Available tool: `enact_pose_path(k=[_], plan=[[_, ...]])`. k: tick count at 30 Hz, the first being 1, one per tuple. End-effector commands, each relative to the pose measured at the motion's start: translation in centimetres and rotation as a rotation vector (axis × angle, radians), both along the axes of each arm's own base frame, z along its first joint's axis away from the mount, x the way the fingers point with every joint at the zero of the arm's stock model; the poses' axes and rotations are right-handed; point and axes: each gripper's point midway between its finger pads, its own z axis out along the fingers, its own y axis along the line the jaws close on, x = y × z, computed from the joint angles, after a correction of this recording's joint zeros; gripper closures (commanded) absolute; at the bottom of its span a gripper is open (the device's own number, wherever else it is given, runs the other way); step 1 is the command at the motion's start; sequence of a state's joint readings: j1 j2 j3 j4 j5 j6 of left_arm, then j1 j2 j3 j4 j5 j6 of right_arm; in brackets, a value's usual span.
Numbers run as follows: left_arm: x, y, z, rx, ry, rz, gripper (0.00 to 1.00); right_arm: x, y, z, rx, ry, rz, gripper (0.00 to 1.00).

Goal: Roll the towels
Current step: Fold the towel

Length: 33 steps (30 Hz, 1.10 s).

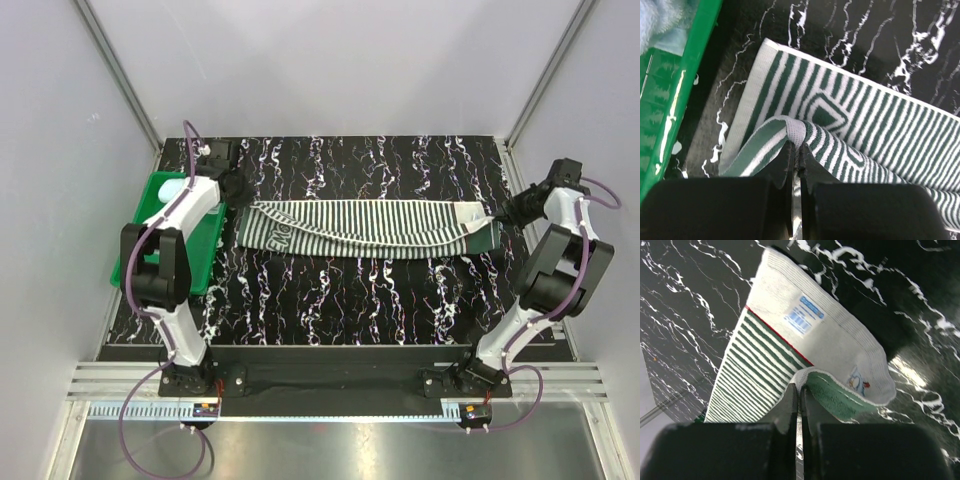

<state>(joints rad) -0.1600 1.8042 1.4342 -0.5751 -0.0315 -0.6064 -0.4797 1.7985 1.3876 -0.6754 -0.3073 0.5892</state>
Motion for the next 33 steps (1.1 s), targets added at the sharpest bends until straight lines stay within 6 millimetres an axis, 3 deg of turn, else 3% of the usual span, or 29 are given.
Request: enact_pose_path(k=[1, 12, 15, 18, 27, 30, 31, 33], plan=[[2.1, 1.4, 1.2, 0.026, -0.047, 0.030, 1.00, 2.7, -0.2, 1.9, -0.018, -0.073, 0.024, 1.00], [5.0, 3.1, 0.2, 0.012, -0.020, 0.067, 1.00, 5.9, -1.3, 0.7, -0.004, -0.058, 0.023, 1.00], [6.2, 3.1, -1.1, 0.007, 0.007, 0.065, 1.00, 7.1, -1.0, -0.8, 0.015, -0.036, 0.027, 1.00], [6.8, 3.0, -1.9, 0.002, 0.034, 0.061, 1.00, 8.0, -0.8, -1.0, 0.020, -0.031, 0.039, 1.00], [6.1, 3.4, -2.6, -0.007, 0.043, 0.067, 1.00, 8.0, -0.6, -2.2, 0.021, -0.013, 0.048, 1.00], [5.4, 3.6, -1.7, -0.006, 0.020, 0.063, 1.00, 7.3, -0.2, -1.4, 0.014, -0.027, 0.045, 1.00], [5.2, 3.6, -1.1, -0.008, 0.001, 0.064, 1.00, 7.2, -0.3, 0.2, -0.009, -0.061, 0.042, 1.00], [4.0, 3.7, 0.2, -0.009, -0.028, 0.060, 1.00, 6.1, 0.0, 0.8, -0.017, -0.066, 0.042, 1.00]])
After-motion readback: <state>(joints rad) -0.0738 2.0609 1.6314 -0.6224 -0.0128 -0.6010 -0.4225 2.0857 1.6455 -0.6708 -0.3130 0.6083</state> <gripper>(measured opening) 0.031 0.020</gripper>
